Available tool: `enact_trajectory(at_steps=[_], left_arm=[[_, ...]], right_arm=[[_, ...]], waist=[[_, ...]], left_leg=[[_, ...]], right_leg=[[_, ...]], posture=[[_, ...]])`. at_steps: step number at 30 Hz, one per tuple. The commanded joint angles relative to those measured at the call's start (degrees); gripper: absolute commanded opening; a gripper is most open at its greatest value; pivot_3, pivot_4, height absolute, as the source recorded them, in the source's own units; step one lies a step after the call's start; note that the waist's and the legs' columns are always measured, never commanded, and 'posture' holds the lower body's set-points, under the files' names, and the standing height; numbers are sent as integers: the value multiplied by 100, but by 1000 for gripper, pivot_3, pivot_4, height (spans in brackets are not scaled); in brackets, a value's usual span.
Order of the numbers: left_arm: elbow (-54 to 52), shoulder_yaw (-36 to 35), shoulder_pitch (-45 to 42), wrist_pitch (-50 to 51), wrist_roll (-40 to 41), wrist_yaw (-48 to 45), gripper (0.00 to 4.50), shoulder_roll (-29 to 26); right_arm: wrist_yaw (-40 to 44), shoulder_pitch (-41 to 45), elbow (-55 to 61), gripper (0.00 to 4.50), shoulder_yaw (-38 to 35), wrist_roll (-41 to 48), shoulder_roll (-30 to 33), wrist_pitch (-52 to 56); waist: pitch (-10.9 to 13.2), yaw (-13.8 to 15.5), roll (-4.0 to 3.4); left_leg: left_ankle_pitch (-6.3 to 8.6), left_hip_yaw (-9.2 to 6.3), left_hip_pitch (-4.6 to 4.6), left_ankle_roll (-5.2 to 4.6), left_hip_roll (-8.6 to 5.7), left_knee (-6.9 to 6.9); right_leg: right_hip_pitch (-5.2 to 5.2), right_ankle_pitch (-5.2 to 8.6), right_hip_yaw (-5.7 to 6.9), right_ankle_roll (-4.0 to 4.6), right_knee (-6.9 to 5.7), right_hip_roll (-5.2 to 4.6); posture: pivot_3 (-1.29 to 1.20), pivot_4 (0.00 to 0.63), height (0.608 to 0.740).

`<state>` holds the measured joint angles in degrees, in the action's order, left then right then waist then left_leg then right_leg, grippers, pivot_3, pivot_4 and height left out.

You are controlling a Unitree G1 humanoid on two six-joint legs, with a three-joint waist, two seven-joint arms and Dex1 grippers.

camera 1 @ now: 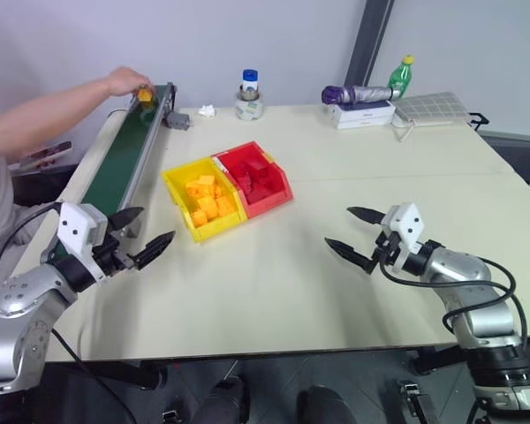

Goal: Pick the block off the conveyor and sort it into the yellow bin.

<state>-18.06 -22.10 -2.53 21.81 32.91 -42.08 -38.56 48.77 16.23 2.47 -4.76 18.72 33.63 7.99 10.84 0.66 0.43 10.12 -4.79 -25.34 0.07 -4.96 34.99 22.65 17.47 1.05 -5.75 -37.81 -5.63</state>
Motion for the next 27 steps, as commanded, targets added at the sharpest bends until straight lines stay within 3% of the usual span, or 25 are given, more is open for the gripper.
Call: enact_trajectory(at_steps=[1,7,12,21,27], left_arm=[[-122,-32,26,-165,-81,19,4445,-3],[-105,-6,-14,-121,-77,-14,4445,-44],[-184,-438,118,-262,162,71,4445,117],[141,-1640,557,-1073,-455,1616,4445,888],[-6,-1735,727,-883,-415,2295,4445,1233]], right_arm=[[-26,106,97,4500,-36,16,-20,-73],[-39,83,98,4500,-40,13,-24,-92],[-26,83,89,4500,-49,23,-28,-127],[-2,101,11,4500,11,30,-100,-176],[13,194,-45,4500,29,46,-166,-204]], waist=[[0,1,0],[0,4,0],[0,-4,0],[0,1,0],[-1,20,3]], left_leg=[[0,0,0,0,0,0],[0,0,0,0,0,1],[0,0,0,0,0,0],[0,3,1,0,1,0],[1,1,1,0,-2,5]], right_leg=[[0,0,0,0,0,0],[0,0,0,0,0,0],[0,0,0,0,0,0],[-1,0,-3,-1,5,1],[-4,-1,-3,-2,6,1]], posture=[[0,150,740],[0,150,740],[0,150,740],[0,150,740],[0,150,740]])
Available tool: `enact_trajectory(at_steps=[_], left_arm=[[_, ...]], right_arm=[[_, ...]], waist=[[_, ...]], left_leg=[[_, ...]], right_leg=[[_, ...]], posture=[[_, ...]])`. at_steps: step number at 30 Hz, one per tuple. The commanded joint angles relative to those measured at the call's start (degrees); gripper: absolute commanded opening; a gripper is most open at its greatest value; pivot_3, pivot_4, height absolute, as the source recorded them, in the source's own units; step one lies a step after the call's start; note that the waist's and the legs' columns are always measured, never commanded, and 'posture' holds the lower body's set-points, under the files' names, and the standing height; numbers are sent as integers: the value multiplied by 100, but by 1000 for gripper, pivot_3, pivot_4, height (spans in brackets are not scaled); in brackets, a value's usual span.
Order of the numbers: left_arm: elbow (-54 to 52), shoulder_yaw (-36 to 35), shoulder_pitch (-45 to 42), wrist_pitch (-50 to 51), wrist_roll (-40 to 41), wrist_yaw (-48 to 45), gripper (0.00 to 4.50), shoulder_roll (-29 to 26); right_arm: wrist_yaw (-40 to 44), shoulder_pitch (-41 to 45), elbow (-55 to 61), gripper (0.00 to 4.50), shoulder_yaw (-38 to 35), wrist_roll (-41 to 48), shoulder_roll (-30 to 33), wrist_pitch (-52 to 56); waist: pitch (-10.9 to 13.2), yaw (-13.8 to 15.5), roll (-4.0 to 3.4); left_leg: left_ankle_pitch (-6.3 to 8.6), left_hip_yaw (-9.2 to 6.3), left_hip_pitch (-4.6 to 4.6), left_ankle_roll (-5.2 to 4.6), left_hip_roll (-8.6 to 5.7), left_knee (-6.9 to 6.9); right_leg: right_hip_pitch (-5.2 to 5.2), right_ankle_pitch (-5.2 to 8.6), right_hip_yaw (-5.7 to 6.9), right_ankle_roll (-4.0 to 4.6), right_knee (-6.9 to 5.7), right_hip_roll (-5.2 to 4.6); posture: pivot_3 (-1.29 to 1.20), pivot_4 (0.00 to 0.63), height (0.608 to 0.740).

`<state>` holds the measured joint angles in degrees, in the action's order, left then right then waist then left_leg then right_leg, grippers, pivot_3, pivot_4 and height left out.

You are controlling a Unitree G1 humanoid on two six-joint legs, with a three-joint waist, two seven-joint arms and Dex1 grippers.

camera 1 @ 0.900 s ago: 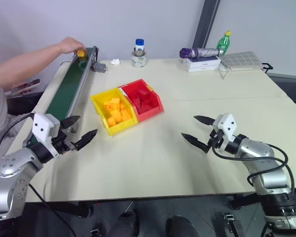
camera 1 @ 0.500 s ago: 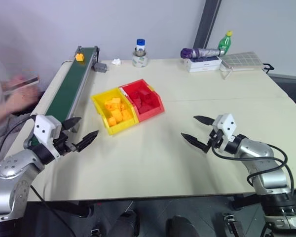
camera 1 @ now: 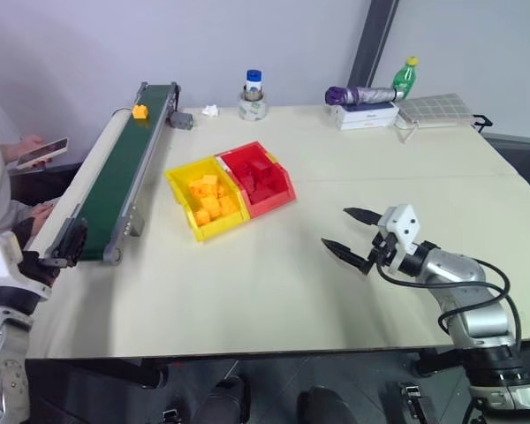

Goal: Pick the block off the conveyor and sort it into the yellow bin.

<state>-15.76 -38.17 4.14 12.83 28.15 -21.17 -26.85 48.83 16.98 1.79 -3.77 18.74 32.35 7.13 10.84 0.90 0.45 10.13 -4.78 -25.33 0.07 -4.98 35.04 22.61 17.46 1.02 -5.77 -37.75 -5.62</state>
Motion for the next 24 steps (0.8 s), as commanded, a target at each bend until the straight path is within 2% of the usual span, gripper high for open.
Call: enact_trajectory(at_steps=[1,24], left_arm=[[-274,-90,103,59,98,248,4445,121],[-217,119,-110,347,233,570,4445,213]], right_arm=[[6,145,16,4500,-74,64,-49,-120],[231,69,208,4500,-146,313,6,-118]], waist=[[-1,-11,1],[-1,-16,1]], left_leg=[[0,0,0,0,0,0],[0,1,0,0,4,-2]], right_leg=[[0,0,0,0,1,0],[1,-1,0,-1,3,5]], posture=[[0,150,740],[0,150,740]])
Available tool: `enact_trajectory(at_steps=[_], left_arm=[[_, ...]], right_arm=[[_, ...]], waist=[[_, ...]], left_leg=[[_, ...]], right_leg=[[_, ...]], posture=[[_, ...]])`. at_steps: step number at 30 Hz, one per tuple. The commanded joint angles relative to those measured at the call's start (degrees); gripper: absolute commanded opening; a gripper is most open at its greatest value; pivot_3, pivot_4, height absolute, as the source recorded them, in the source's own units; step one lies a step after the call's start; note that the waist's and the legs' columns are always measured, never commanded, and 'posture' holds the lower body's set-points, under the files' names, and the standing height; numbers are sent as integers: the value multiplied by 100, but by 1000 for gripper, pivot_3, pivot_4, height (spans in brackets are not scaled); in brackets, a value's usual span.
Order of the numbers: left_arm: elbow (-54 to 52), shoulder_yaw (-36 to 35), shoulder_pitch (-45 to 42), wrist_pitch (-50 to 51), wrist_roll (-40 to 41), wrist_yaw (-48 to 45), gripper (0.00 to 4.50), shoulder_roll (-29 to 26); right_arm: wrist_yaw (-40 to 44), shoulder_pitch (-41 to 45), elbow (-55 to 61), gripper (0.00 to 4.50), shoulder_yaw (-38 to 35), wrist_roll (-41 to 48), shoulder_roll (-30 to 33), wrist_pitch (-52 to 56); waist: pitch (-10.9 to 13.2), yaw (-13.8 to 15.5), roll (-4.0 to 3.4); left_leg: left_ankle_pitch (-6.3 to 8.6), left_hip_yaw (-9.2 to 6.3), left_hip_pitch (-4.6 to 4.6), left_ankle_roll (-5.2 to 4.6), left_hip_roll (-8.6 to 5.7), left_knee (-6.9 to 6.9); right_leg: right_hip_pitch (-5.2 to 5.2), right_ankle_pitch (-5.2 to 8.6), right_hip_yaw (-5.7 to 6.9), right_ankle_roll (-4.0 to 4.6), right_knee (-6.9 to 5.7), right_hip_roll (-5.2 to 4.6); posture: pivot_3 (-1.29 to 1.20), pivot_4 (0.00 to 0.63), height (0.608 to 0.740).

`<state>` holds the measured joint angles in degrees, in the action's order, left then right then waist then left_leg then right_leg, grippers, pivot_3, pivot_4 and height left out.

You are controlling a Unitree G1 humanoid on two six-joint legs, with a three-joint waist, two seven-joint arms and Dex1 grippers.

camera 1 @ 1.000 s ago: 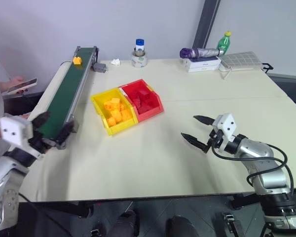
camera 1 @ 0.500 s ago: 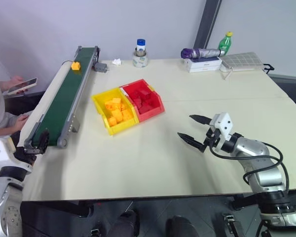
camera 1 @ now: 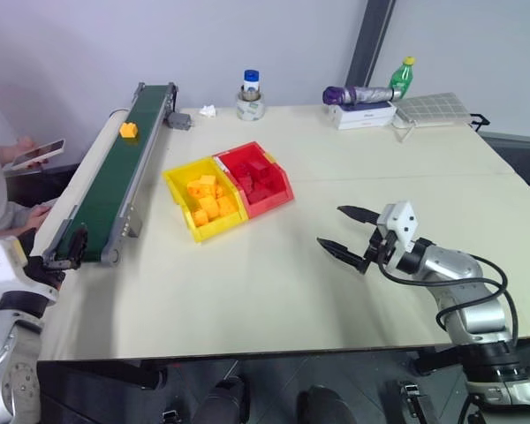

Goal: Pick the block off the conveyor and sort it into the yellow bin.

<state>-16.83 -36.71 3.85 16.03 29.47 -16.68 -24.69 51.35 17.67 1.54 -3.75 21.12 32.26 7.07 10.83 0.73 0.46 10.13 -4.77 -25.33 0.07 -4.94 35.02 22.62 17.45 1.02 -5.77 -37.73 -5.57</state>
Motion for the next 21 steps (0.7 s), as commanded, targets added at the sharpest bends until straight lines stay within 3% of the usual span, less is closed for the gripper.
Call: enact_trajectory(at_steps=[1,13,21], left_arm=[[-120,-24,-102,61,115,166,4445,18],[162,285,-662,824,-73,380,4445,-519],[1314,465,-2105,1778,-56,301,4445,-1479]], right_arm=[[-24,-4,240,4500,-149,73,16,-115],[-96,-10,286,4500,-94,16,-18,-169],[-209,55,255,4500,-62,-23,-70,-248]], waist=[[0,0,0],[0,1,0],[0,2,1]], left_leg=[[0,0,0,0,0,0],[0,0,1,0,-1,2],[-1,-1,2,0,-2,1]], right_leg=[[0,0,0,0,0,0],[-1,-1,0,-1,0,1],[5,-9,0,-16,-9,3]], posture=[[0,150,740],[0,150,740],[0,150,740]])
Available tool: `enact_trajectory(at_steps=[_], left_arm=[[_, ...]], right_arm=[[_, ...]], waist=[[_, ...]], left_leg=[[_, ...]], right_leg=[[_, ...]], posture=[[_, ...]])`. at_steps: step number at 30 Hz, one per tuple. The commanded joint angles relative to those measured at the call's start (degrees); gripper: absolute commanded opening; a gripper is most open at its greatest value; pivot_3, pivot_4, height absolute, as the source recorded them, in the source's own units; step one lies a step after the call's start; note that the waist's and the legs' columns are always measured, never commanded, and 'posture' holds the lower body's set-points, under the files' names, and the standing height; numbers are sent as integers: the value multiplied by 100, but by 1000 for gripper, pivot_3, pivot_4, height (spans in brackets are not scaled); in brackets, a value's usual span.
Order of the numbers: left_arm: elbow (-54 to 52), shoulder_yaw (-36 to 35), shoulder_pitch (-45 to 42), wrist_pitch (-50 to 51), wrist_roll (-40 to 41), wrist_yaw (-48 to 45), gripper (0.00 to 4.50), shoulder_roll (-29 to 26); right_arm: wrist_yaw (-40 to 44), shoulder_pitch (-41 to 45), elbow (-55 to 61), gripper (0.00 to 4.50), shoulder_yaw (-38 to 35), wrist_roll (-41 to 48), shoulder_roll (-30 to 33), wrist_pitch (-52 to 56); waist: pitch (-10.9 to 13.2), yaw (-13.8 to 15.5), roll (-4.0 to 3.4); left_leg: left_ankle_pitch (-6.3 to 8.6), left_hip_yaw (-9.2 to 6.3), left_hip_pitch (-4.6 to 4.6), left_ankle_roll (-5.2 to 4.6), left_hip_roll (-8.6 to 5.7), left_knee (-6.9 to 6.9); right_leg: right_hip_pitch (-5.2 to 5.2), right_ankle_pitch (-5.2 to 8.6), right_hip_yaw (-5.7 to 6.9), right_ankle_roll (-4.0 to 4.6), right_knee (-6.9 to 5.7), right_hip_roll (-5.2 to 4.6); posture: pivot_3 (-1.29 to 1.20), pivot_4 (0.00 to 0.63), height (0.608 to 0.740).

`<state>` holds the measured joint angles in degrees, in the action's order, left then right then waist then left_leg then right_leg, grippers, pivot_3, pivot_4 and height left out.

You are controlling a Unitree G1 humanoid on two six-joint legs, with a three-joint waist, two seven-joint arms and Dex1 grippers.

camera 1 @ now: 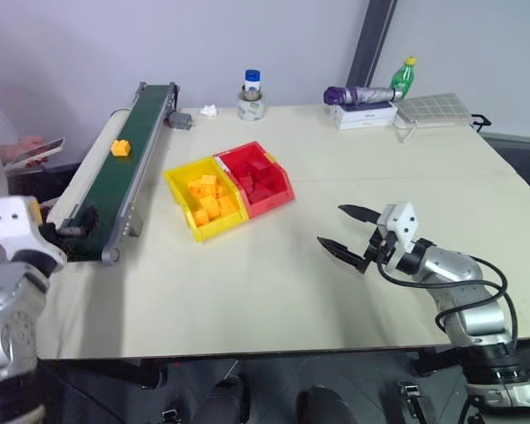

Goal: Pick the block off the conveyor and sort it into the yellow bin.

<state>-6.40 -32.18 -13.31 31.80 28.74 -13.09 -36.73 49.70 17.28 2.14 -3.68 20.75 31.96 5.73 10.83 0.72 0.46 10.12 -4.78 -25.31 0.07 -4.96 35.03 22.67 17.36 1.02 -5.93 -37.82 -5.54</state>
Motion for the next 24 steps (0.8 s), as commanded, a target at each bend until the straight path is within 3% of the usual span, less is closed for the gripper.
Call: enact_trajectory(at_steps=[1,7,14,24], left_arm=[[462,102,-583,283,-49,-89,4445,-380],[1627,537,-1671,696,-195,-388,4445,-753],[2439,910,-2156,559,-503,-664,4445,-798],[2771,966,-2397,334,-663,-811,4445,-754]], right_arm=[[-52,93,197,4500,-66,12,-43,-118],[-120,73,230,4500,-53,-10,-69,-134],[-181,-49,350,4500,-88,13,-47,-117],[-244,-97,434,4500,-80,16,-39,-94]], waist=[[0,-2,0],[0,-4,1],[0,-23,1],[1,-14,2]], left_leg=[[0,-1,-1,0,0,1],[-6,1,0,-9,-4,0],[-8,3,-1,-9,-4,-5],[-8,4,-2,-9,-6,-2]], right_leg=[[0,-1,0,-1,0,0],[-1,-5,-1,-9,-10,-1],[-1,-10,-10,-19,-24,0],[-2,-10,-11,-19,-25,-2]], posture=[[0,150,740],[0,150,740],[0,150,740],[0,150,740]])
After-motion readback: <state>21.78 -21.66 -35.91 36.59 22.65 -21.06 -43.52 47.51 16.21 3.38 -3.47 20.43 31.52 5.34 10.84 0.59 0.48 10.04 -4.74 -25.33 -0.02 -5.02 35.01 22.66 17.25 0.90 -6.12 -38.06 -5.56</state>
